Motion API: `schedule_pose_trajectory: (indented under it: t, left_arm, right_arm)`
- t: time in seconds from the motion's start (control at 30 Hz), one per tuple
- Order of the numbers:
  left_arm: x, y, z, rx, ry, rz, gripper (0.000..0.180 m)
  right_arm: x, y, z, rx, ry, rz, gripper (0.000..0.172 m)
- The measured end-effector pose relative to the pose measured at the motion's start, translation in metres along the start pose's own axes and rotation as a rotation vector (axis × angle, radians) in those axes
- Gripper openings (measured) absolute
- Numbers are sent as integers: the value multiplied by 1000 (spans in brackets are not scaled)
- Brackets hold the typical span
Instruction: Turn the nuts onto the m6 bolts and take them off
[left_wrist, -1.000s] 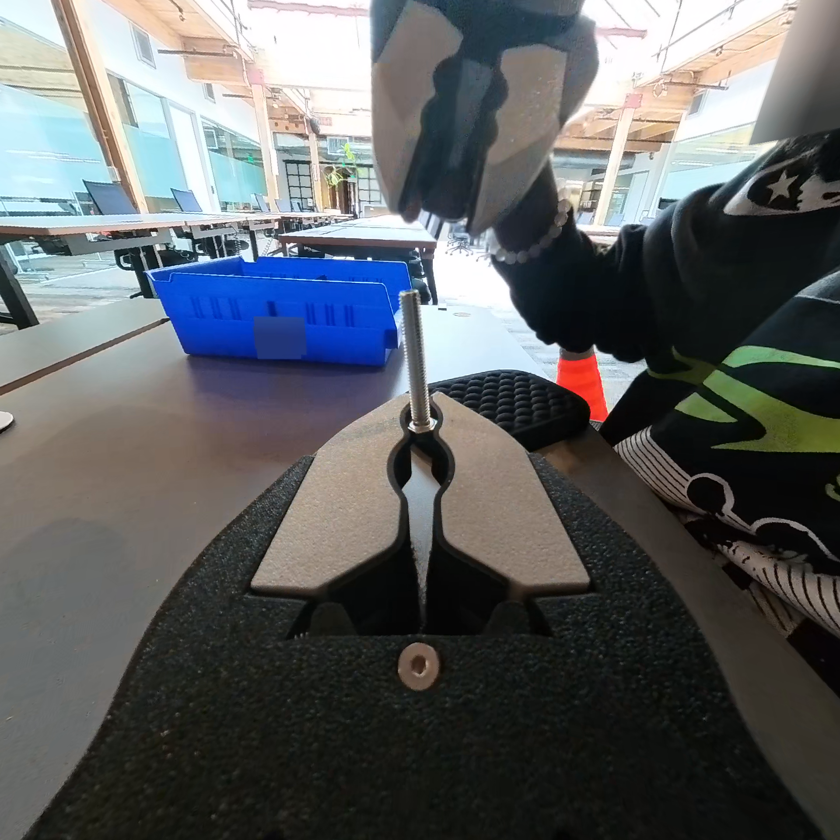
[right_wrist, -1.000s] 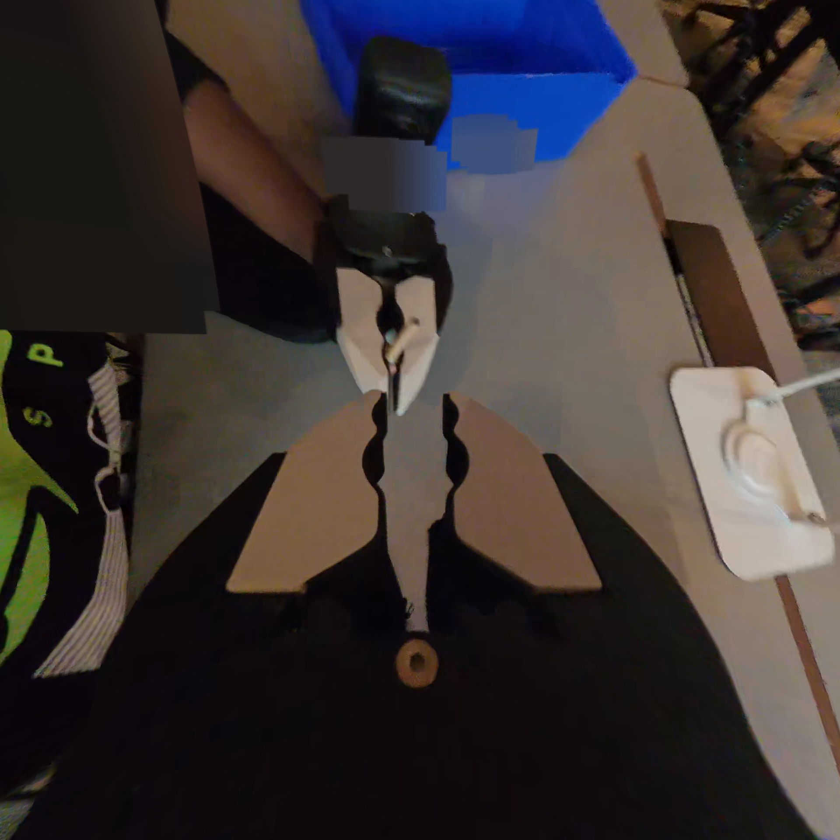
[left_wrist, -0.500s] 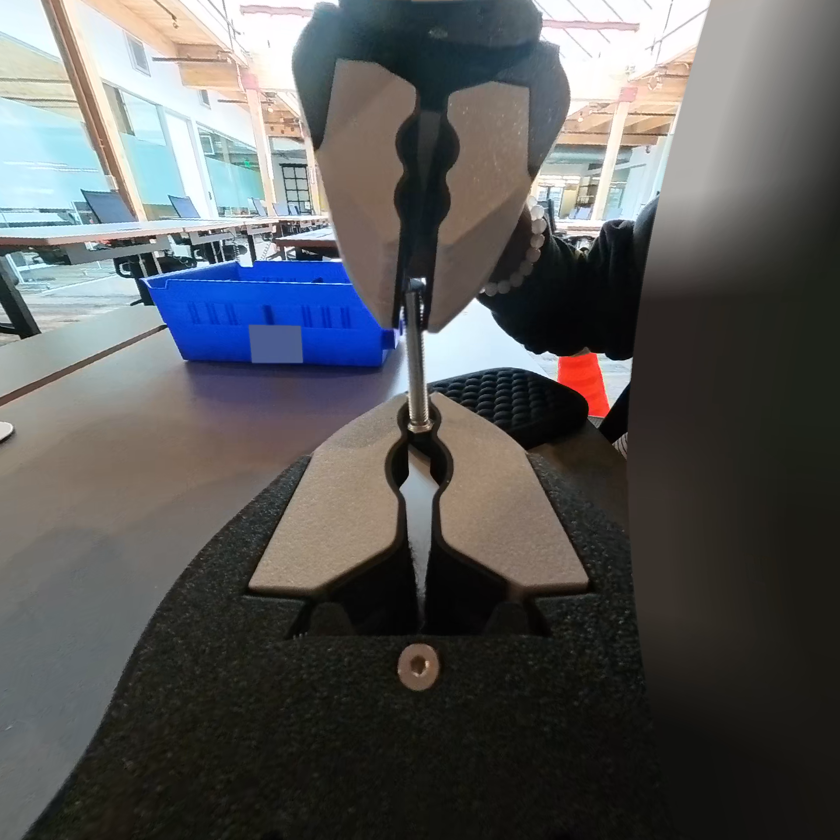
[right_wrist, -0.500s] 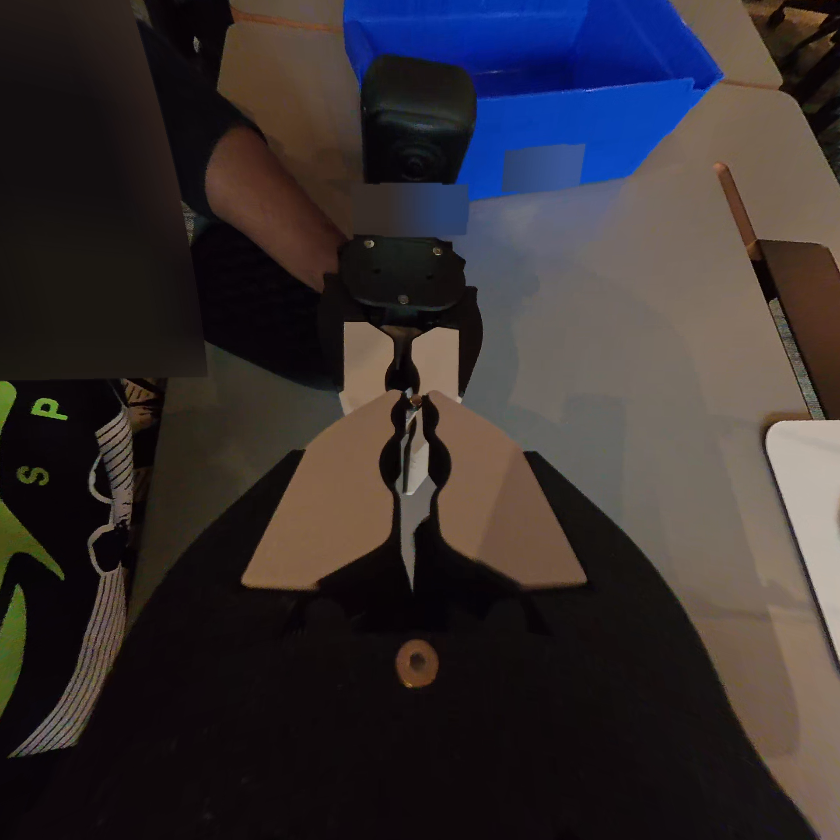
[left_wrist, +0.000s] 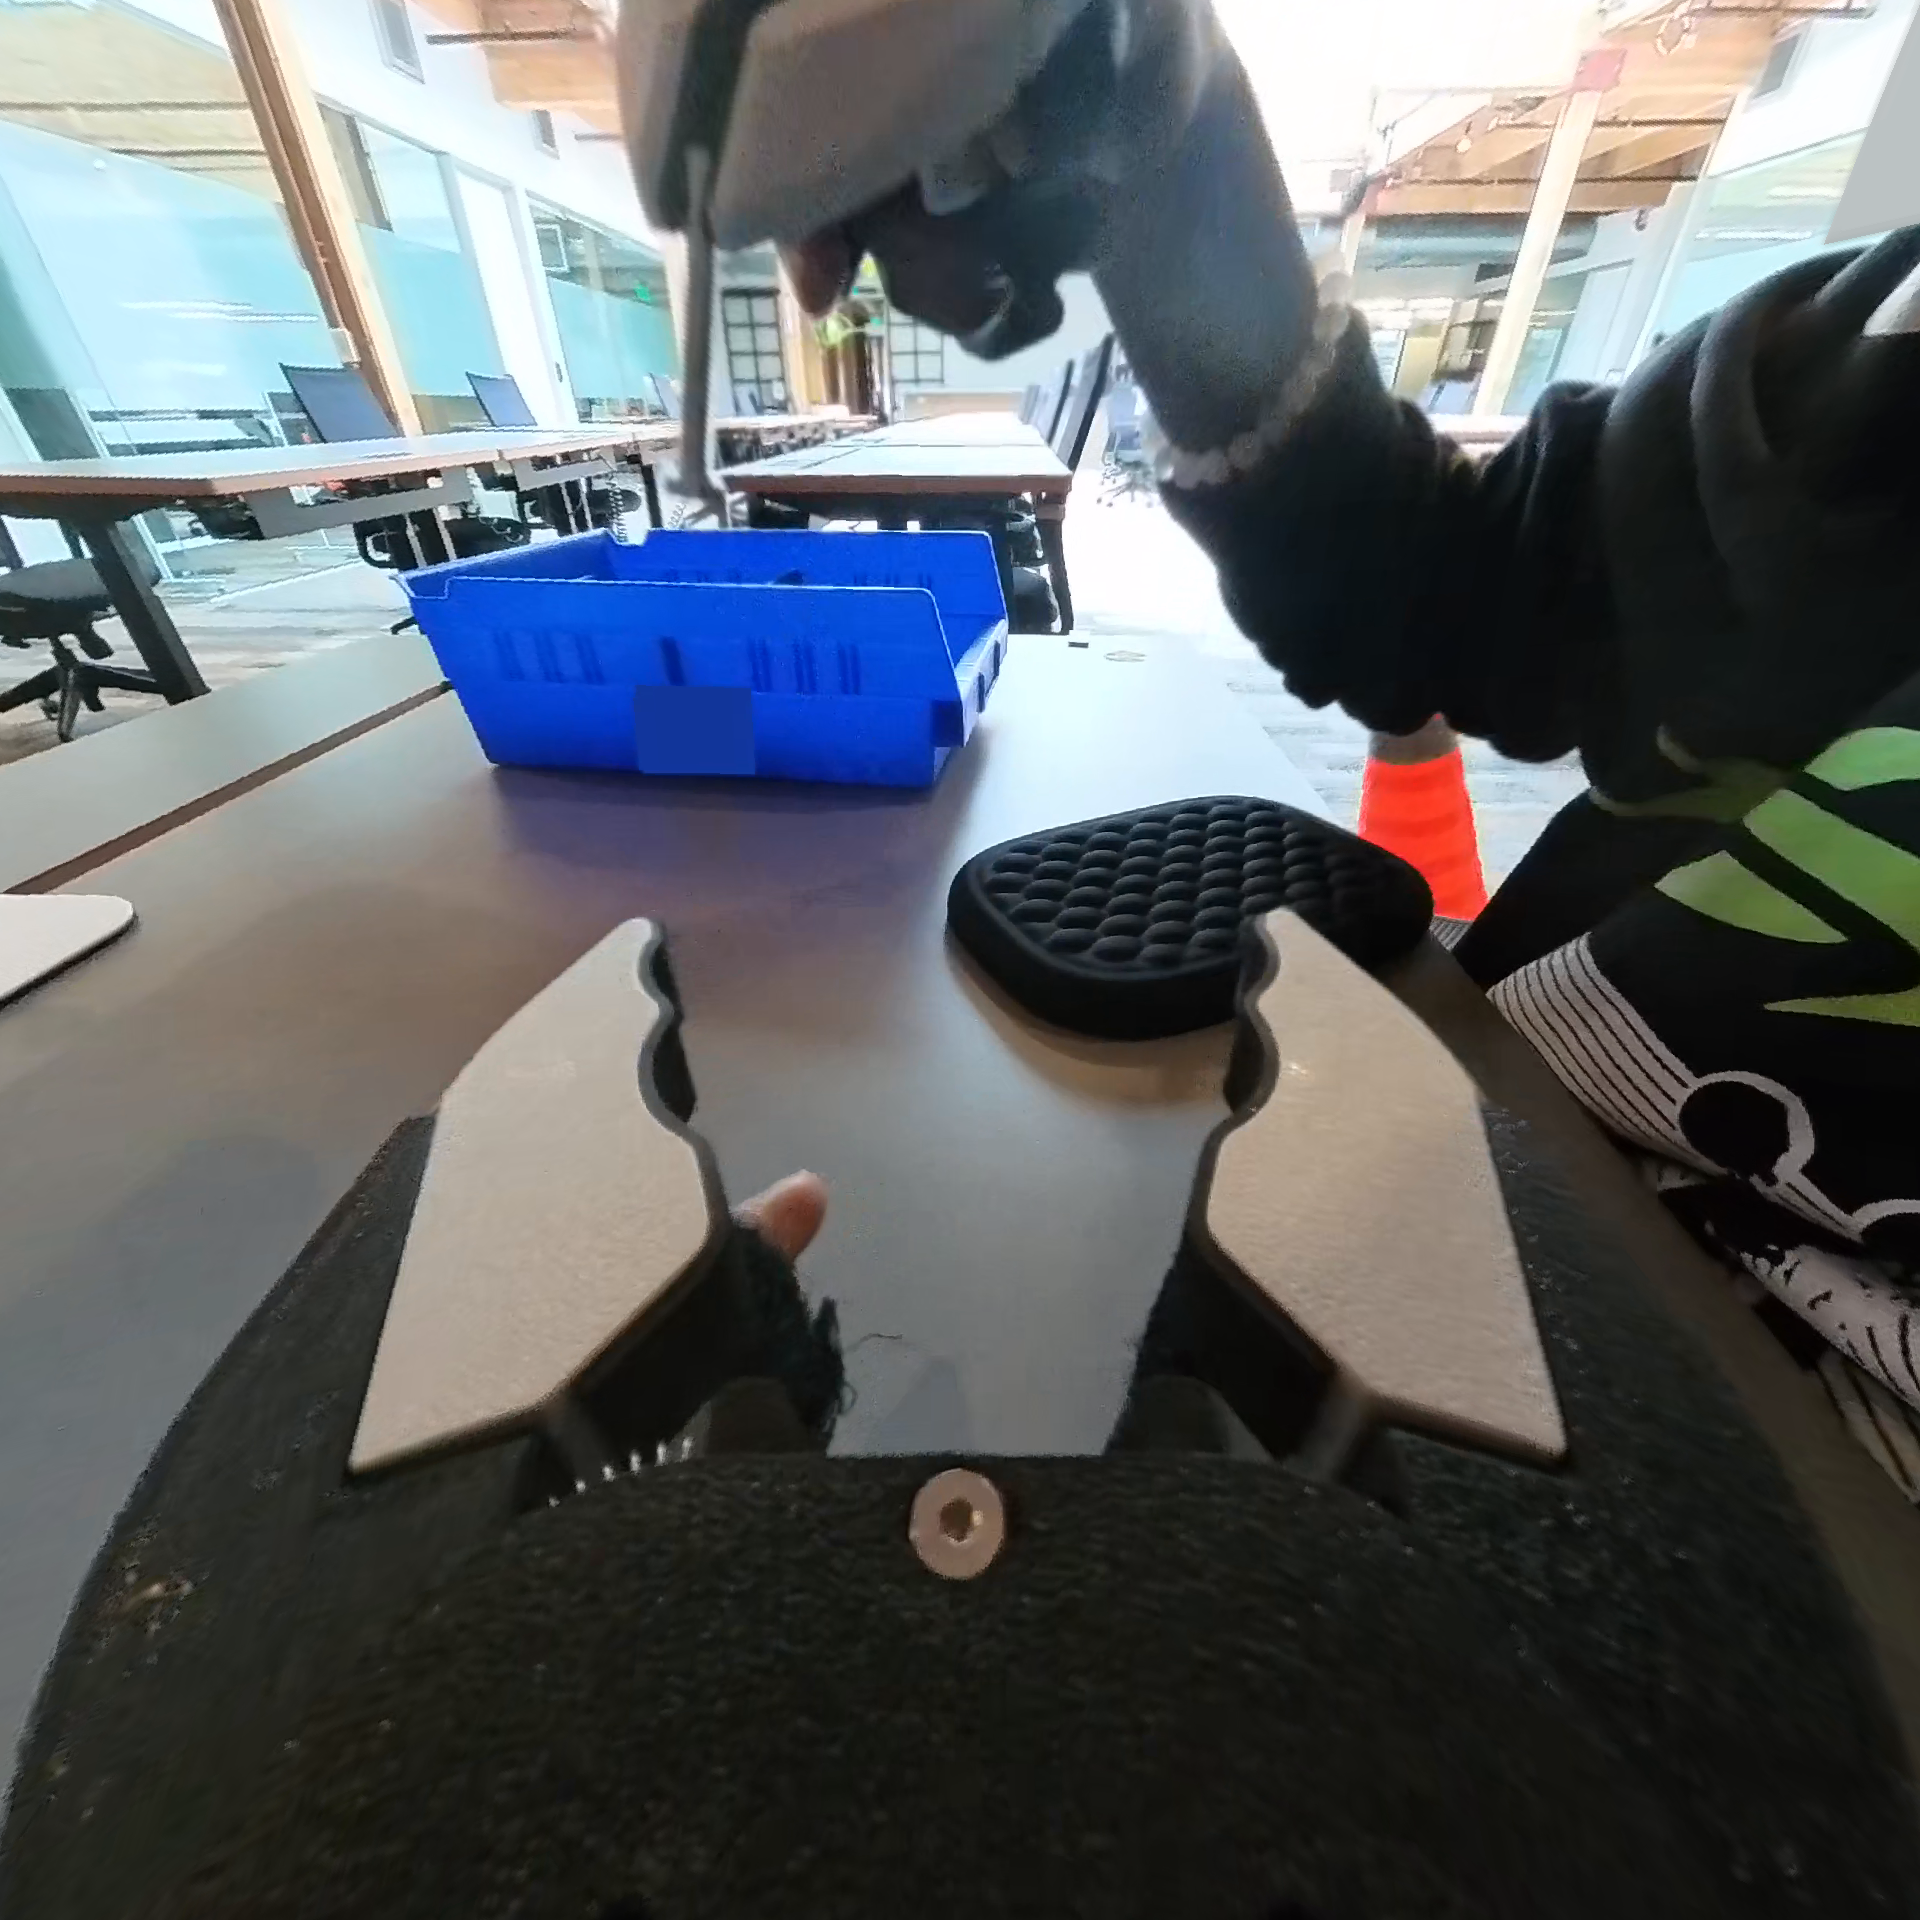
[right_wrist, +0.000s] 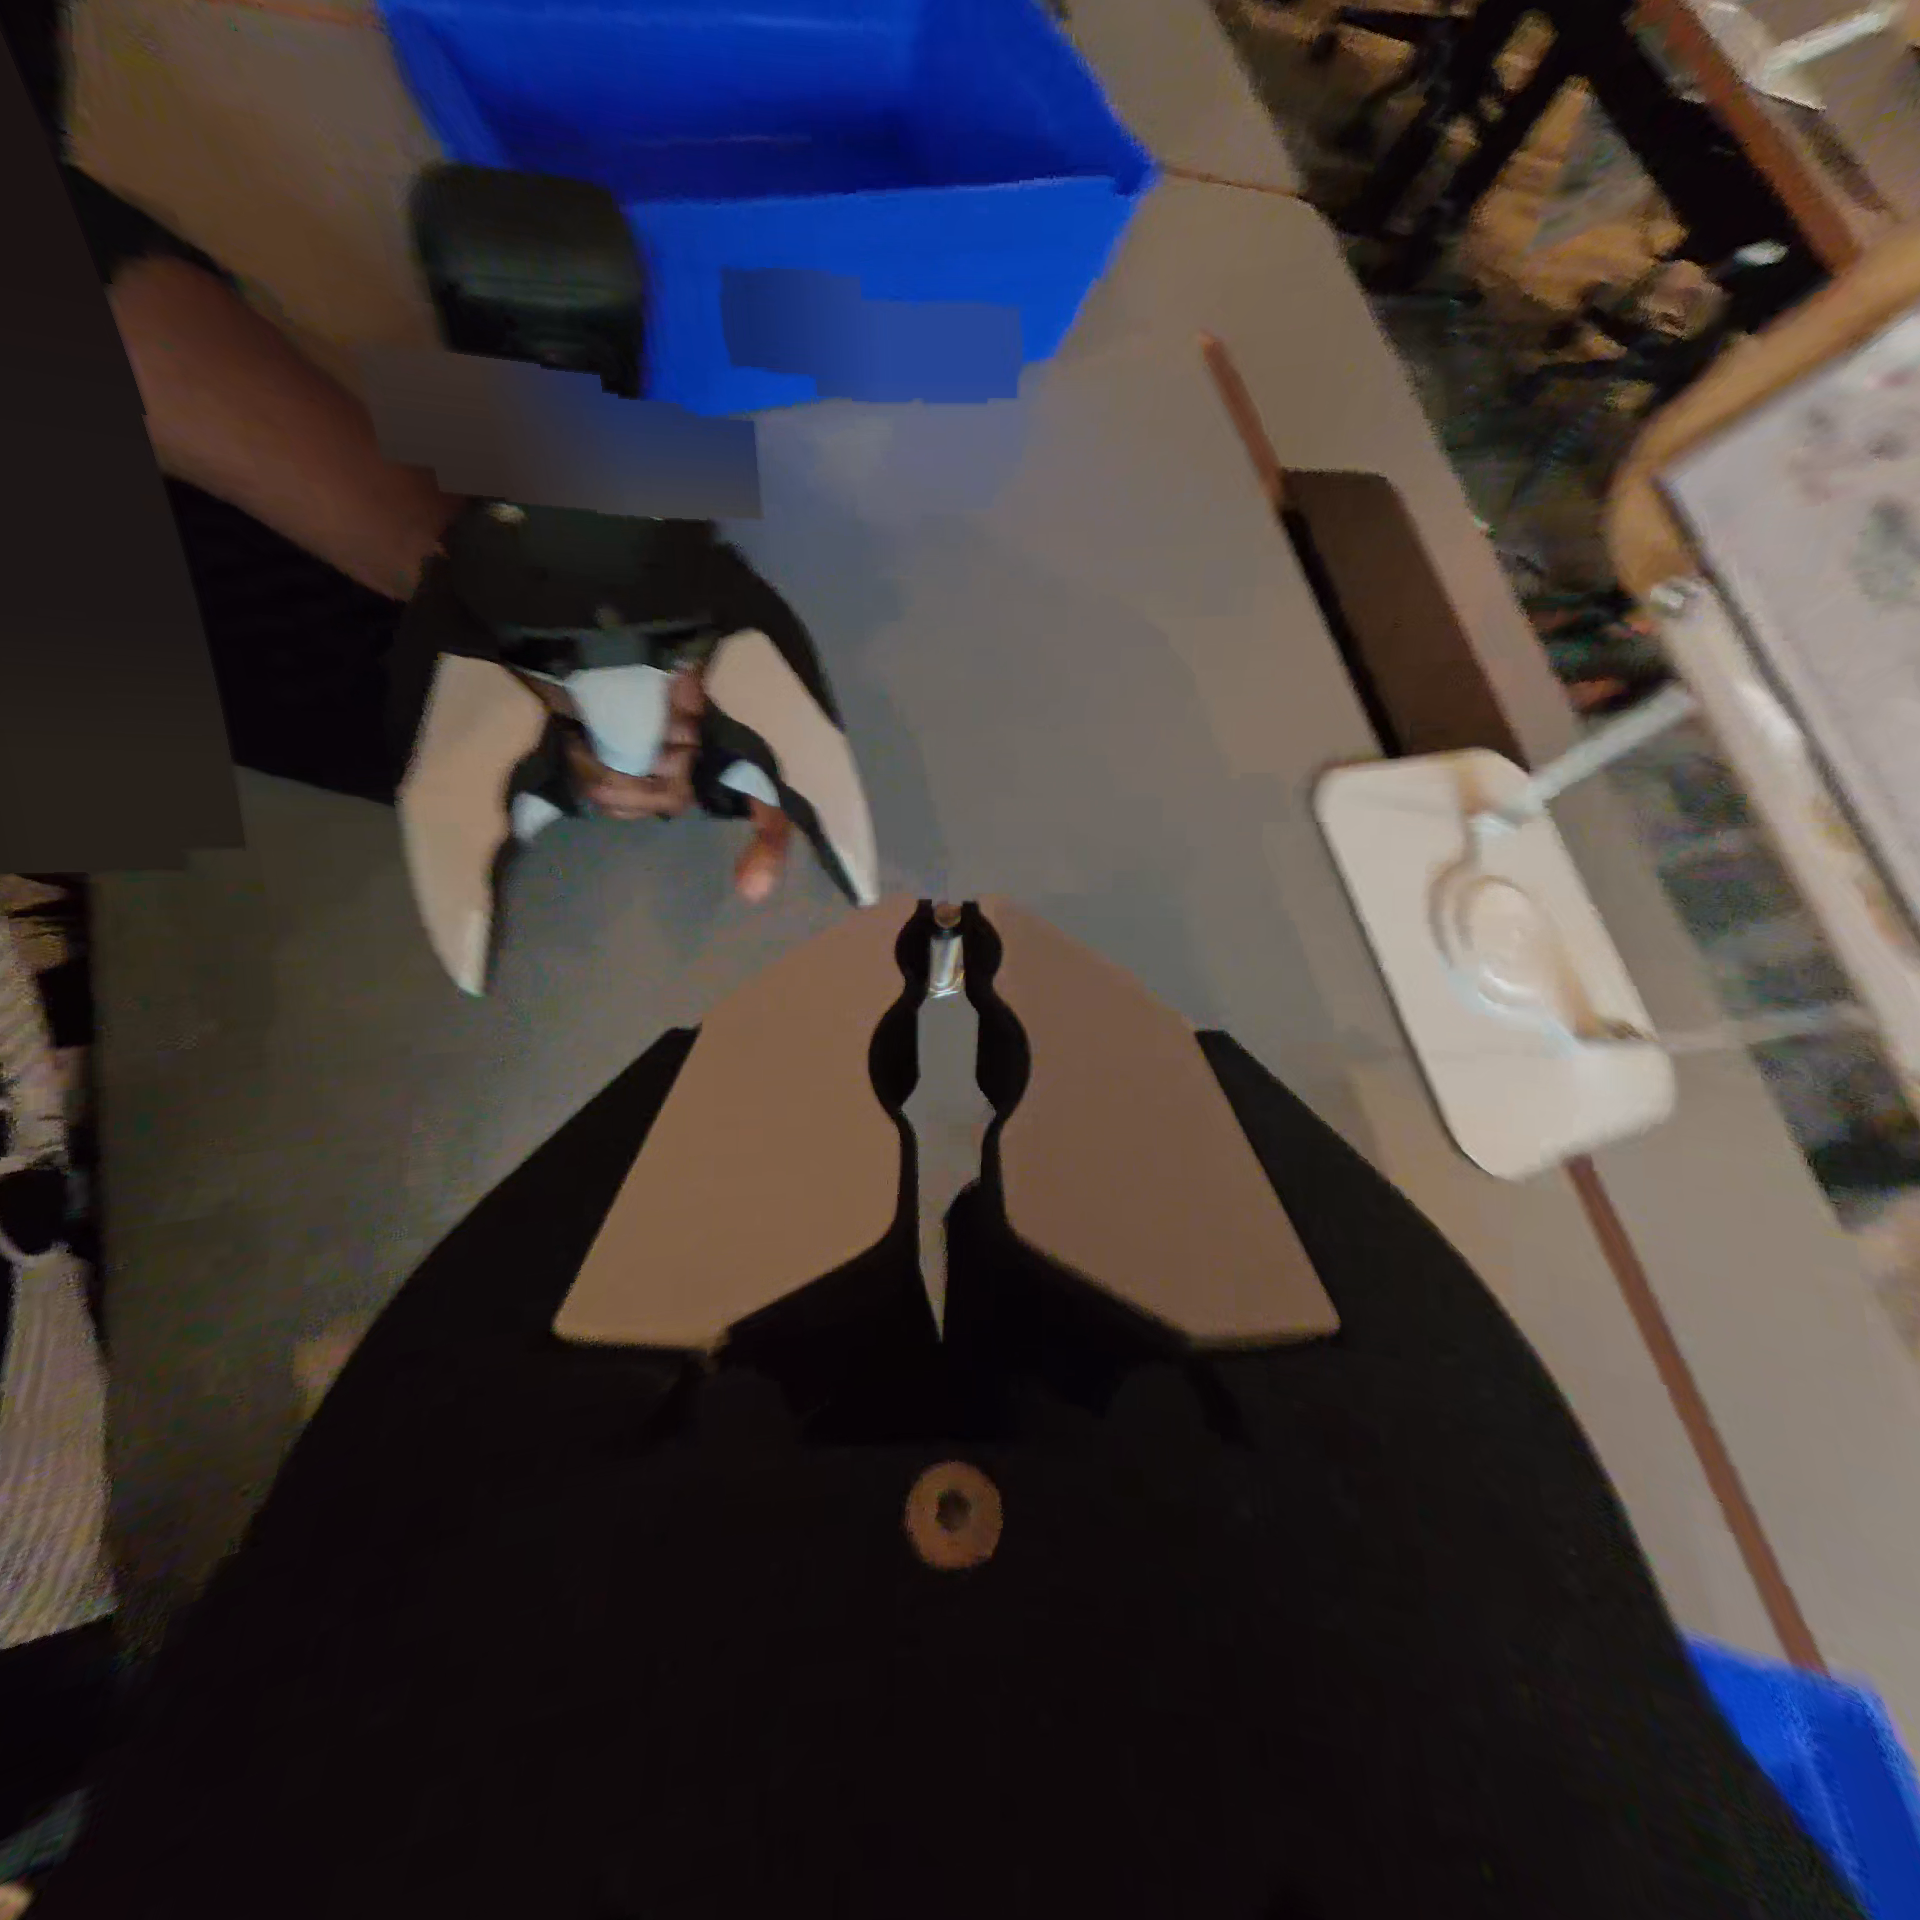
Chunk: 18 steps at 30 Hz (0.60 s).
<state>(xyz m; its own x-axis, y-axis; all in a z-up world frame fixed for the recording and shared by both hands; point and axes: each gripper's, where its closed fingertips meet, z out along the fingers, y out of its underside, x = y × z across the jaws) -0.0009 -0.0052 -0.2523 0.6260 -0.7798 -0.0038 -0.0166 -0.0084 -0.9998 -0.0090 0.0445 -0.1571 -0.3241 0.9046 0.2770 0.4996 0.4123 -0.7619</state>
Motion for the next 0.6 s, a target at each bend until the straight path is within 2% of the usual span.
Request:
schedule_pose_trajectory:
  t: [0.13,0.3,0.47,0.6]
  left_arm:
    - [-3,1,1,-8,-19,-6,116]
    - [-4,1,1,-9,-26,-8,119]
    - [-4,1,1,-9,-28,-15,119]
    - [-5,0,0,-4,-31,-22,118]
  right_arm:
    - [72,42,-54,-100,251,87,5]
    - [152,129,-122,-289,472,288,5]
    - [196,213,-156,-467,524,498,5]
    - [213,252,-155,-531,513,612,5]
